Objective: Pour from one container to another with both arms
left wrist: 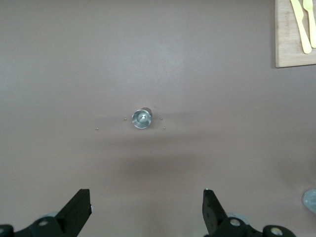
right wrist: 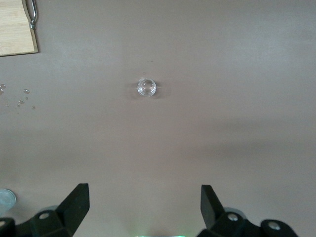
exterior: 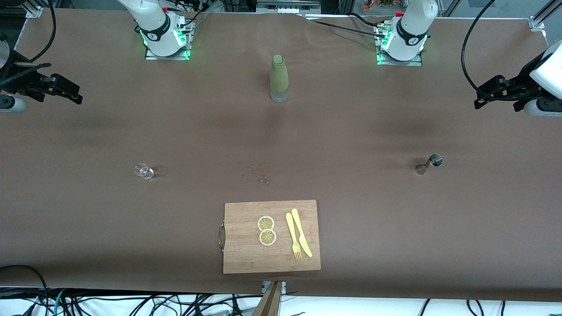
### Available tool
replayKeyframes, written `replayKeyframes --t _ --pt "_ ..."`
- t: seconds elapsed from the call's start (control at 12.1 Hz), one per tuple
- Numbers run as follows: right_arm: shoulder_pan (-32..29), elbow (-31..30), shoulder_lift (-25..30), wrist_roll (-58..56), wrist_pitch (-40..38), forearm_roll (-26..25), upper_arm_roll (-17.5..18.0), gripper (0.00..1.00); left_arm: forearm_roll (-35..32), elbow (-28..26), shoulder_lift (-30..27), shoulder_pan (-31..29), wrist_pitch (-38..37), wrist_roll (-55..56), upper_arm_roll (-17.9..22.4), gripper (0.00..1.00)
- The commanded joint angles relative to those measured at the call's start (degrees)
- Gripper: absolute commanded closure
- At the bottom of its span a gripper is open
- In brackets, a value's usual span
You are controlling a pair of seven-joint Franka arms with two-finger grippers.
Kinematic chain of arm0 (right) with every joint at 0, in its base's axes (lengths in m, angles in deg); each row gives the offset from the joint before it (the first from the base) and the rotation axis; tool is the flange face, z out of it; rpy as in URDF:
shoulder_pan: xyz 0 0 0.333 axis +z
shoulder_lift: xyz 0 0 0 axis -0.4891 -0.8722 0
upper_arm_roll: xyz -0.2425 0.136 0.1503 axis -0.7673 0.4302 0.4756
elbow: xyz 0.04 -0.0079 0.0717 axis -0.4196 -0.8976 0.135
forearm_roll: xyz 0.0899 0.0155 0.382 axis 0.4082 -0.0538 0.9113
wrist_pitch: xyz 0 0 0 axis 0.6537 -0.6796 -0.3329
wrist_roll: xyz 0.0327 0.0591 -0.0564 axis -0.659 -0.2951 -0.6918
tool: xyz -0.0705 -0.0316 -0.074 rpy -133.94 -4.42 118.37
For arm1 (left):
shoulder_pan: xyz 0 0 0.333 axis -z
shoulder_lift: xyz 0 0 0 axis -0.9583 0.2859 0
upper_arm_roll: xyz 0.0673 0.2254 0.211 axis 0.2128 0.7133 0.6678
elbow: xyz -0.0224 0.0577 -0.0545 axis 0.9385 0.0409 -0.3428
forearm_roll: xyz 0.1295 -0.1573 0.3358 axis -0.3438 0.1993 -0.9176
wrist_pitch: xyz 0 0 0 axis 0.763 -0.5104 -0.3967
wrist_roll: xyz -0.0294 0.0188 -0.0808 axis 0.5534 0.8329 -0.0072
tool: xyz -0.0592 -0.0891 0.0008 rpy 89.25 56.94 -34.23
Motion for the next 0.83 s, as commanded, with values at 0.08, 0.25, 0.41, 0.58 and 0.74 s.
replayKeyframes --t 0.08,0.25,0.41,0.58,0.74 --pt "-0.26 0.48 -0.08 -1.04 0.10 0.78 -0.08 0.00 0.88 2.28 1.03 -0.76 -0.71 -1.19 -0.75 0.00" --pt "-0.26 0.48 -0.17 -1.04 0.10 0.69 -0.08 0.00 0.88 2.28 1.12 -1.28 -0.80 -5.40 -0.22 0.00" --pt "-0.26 0.48 -0.17 -1.04 0.10 0.69 -0.08 0.00 1.93 2.72 1.38 -2.34 -0.37 -5.85 -0.22 0.00" --pt "-0.26 0.48 -0.08 -1.04 0.10 0.69 -0.08 0.00 4.56 3.15 2.52 -4.09 0.95 -5.94 -0.13 0.00" --pt "-0.26 0.48 -0.08 -1.04 0.10 0.69 -0.08 0.00 10.43 4.21 4.45 -8.38 1.66 -12.93 -0.13 0.00"
